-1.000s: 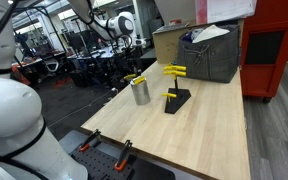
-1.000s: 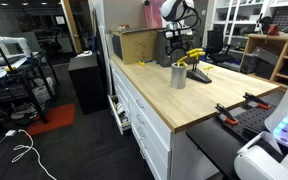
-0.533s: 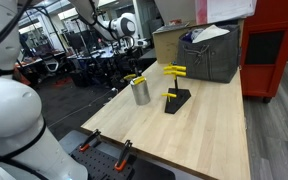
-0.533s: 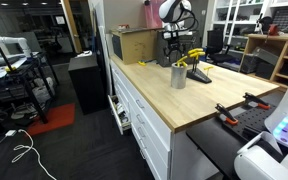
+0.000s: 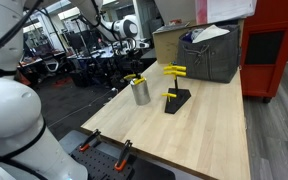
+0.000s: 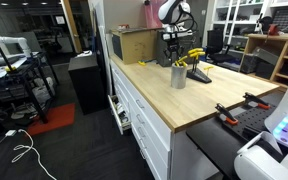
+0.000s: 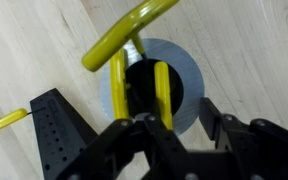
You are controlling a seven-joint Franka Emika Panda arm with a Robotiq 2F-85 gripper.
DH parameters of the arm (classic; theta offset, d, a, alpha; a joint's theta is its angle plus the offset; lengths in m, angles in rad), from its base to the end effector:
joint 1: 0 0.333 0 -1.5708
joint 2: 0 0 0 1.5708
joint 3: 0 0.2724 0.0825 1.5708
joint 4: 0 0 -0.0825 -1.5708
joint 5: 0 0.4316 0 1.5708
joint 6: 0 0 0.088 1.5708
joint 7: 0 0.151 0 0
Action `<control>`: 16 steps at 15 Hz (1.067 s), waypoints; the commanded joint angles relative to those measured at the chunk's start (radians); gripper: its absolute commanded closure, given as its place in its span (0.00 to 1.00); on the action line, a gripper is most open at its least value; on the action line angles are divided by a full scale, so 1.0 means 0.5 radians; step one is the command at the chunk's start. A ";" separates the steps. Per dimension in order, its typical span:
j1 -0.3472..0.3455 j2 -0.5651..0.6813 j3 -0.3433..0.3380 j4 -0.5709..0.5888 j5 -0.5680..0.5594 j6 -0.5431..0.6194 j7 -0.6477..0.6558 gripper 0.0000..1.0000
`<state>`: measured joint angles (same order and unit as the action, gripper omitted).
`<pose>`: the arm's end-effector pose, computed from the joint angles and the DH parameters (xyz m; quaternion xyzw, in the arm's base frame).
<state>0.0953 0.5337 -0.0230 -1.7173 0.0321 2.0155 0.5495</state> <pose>0.6455 0.0499 0.1510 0.9631 -0.2421 -0.1141 0.0287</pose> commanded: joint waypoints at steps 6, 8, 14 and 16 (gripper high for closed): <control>-0.059 0.003 -0.026 0.020 0.093 -0.074 -0.106 0.96; -0.055 -0.011 -0.031 0.014 0.086 -0.089 -0.095 0.96; -0.049 -0.040 -0.056 0.019 0.051 -0.152 -0.070 0.96; -0.044 -0.044 -0.074 0.022 0.033 -0.192 -0.054 0.96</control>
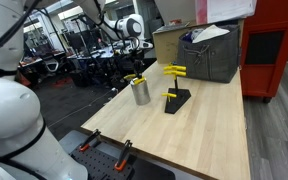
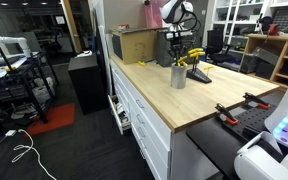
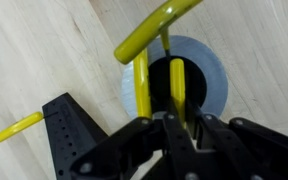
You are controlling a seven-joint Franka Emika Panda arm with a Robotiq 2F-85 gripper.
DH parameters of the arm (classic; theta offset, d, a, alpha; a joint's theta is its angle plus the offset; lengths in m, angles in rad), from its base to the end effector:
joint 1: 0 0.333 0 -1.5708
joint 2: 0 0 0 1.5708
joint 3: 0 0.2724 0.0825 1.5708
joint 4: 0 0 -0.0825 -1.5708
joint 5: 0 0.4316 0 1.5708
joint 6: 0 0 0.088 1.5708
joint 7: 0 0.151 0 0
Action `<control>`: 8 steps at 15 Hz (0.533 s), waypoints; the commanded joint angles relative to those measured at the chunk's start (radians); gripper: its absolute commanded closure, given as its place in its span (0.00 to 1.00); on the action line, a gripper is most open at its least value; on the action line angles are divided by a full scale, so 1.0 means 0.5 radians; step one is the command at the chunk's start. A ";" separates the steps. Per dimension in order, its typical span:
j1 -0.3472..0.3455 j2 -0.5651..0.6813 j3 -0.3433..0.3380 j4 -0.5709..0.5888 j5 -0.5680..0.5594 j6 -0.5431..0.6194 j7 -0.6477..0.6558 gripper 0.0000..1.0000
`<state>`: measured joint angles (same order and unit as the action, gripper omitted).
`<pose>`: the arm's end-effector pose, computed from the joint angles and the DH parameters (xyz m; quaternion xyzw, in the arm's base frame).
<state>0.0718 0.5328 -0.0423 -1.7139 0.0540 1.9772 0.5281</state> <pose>0.6421 0.0244 0.1514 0.9571 -0.2565 -0.1321 0.0252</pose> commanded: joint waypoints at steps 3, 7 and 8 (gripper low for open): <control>0.003 -0.045 -0.036 0.027 0.000 -0.164 -0.014 0.96; 0.006 -0.039 -0.028 0.083 0.010 -0.269 -0.007 0.96; 0.009 -0.038 -0.026 0.095 0.009 -0.299 -0.003 0.96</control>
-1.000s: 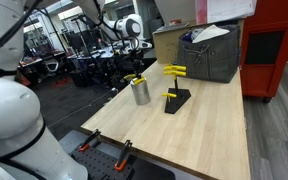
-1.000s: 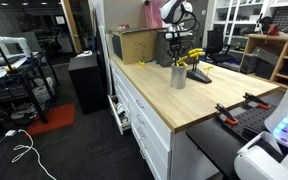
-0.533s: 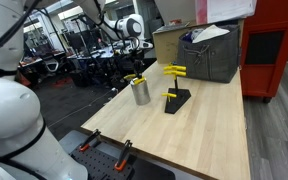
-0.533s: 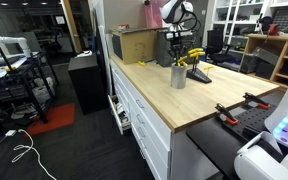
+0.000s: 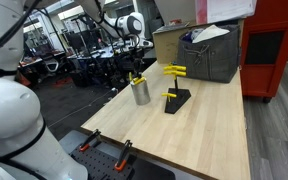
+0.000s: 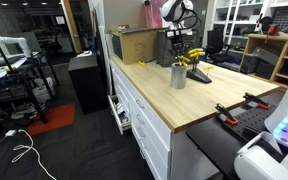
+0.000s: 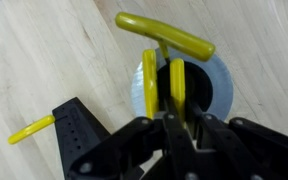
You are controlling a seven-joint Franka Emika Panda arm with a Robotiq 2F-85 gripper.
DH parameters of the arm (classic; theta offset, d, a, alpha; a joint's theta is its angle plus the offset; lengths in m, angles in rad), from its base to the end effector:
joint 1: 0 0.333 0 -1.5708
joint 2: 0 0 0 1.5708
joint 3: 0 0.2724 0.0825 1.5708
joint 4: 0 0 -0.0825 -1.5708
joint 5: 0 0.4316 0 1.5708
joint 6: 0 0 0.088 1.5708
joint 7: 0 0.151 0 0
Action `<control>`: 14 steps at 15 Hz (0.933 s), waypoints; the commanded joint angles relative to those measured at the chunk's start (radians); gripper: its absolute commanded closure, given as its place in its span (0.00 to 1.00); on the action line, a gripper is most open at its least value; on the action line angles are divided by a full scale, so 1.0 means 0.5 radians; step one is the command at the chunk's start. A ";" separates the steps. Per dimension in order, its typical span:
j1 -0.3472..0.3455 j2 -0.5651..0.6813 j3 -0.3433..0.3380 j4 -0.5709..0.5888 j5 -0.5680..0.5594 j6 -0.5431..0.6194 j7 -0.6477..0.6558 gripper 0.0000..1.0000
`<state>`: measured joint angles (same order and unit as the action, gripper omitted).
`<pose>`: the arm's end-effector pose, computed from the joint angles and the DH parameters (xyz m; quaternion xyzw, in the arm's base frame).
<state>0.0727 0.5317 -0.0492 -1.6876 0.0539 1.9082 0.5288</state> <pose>0.6404 0.0212 0.1607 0.9537 -0.2579 -0.1516 0.0316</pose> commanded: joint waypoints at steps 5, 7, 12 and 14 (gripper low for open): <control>0.032 -0.026 0.015 0.069 0.032 -0.276 -0.006 0.96; 0.048 -0.014 0.030 0.085 0.042 -0.277 0.000 0.96; 0.091 0.030 0.043 0.148 0.037 -0.249 0.027 0.96; 0.099 0.053 0.038 0.169 0.031 -0.233 0.031 0.96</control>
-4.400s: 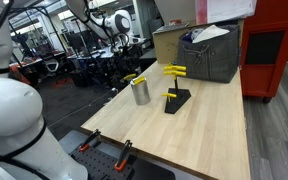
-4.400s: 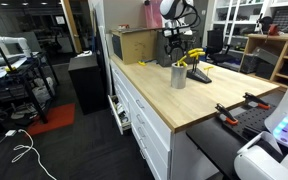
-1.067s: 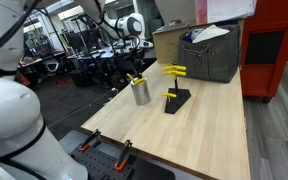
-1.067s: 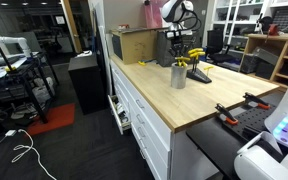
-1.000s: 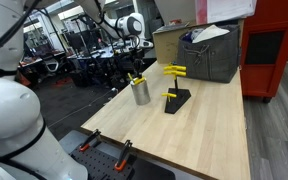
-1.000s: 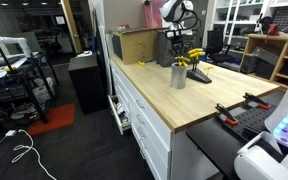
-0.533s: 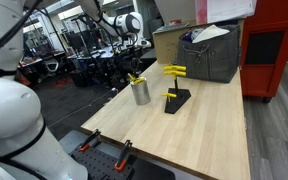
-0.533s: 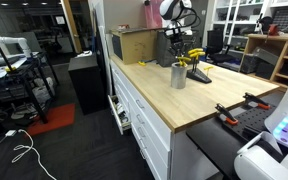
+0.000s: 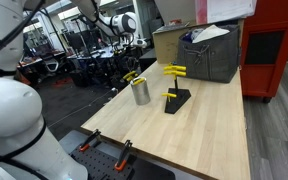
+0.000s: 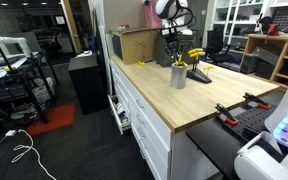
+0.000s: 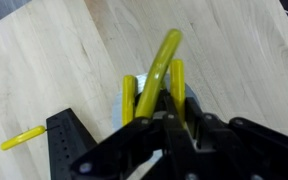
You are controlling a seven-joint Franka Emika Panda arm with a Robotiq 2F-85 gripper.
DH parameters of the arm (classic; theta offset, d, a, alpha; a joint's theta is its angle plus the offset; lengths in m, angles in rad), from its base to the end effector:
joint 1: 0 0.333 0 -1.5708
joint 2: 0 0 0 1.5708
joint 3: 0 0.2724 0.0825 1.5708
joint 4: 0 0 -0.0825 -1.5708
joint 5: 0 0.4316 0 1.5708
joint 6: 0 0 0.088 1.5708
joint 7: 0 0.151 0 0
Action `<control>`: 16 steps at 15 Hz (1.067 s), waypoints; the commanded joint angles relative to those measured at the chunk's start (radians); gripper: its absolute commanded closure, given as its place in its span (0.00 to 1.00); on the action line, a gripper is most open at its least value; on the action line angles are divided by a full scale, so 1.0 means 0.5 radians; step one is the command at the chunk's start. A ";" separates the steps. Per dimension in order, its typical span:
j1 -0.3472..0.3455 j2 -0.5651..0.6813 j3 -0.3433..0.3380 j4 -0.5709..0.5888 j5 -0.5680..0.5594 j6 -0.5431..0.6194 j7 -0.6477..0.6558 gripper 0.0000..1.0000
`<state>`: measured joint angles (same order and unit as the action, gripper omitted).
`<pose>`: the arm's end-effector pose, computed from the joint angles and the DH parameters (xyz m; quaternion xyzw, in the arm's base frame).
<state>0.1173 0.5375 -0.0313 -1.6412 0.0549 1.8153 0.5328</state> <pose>0.6374 0.0621 0.1737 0.9566 -0.2282 -0.1770 0.0390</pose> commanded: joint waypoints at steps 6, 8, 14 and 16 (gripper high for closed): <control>0.011 0.104 -0.010 0.104 0.019 -0.026 0.023 0.60; 0.012 0.108 -0.013 0.087 0.017 -0.013 0.021 0.52; -0.041 0.008 -0.010 0.024 0.090 -0.021 -0.019 0.06; -0.088 -0.063 -0.011 0.006 0.163 -0.013 -0.044 0.00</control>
<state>0.1062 0.5743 -0.0356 -1.6140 0.0817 1.8173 0.5335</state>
